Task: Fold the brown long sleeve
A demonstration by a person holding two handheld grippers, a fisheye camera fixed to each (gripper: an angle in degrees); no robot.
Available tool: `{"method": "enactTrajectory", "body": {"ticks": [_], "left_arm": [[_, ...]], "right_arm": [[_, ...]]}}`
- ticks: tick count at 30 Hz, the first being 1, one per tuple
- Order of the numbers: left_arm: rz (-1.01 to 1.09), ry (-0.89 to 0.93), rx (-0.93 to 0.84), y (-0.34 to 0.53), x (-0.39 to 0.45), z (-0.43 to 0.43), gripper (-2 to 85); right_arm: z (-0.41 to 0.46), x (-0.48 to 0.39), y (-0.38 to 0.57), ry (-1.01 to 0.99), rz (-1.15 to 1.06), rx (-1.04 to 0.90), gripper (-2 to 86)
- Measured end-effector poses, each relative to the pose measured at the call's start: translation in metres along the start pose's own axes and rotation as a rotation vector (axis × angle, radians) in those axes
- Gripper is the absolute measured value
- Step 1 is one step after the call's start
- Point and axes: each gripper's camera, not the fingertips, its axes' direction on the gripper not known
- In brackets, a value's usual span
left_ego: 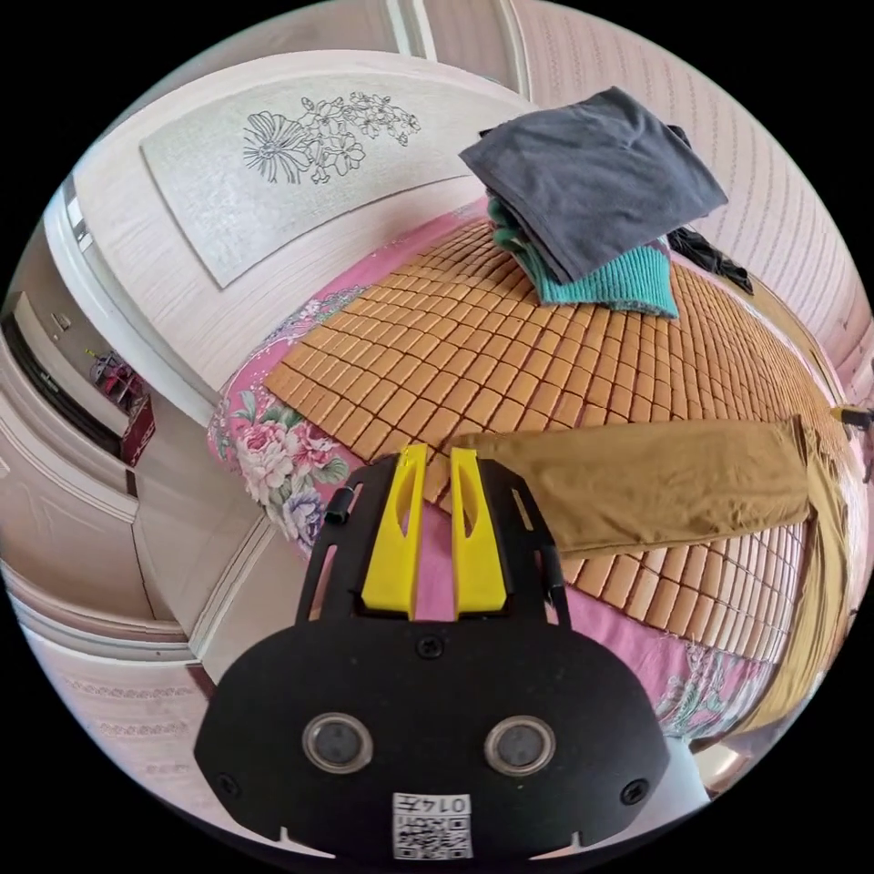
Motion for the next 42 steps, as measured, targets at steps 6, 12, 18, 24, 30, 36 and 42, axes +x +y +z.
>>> {"method": "enactTrajectory", "body": {"ticks": [6, 12, 18, 24, 30, 36, 42], "left_arm": [[0.203, 0.15, 0.228, 0.056, 0.04, -0.106, 1.1], [0.071, 0.504, 0.328, 0.09, 0.061, -0.159, 0.9], [0.194, 0.663, 0.354, 0.115, 0.114, -0.208, 3.7], [0.3, 0.835, 0.282, 0.144, 0.173, -0.214, 5.0], [0.497, 0.939, 0.214, 0.163, 0.249, -0.218, 5.6], [0.687, 1.029, 0.196, 0.181, 0.338, -0.227, 6.6], [0.878, 1.083, 0.174, 0.201, 0.432, -0.233, 7.0]], "right_arm": [[-0.08, -0.052, 0.239, 0.114, 0.192, 0.074, 0.4], [-0.074, -0.086, 0.45, -0.075, 0.511, 0.076, -0.2], [-0.089, -0.105, 0.555, -0.135, 0.585, 0.153, -0.2], [-0.102, -0.105, 0.639, -0.142, 0.635, 0.267, -0.2], [-0.101, -0.095, 0.719, -0.134, 0.714, 0.328, -0.2], [-0.108, -0.081, 0.799, -0.056, 0.827, 0.405, 0.2], [-0.115, -0.064, 0.876, 0.019, 0.956, 0.472, 1.5]]}}
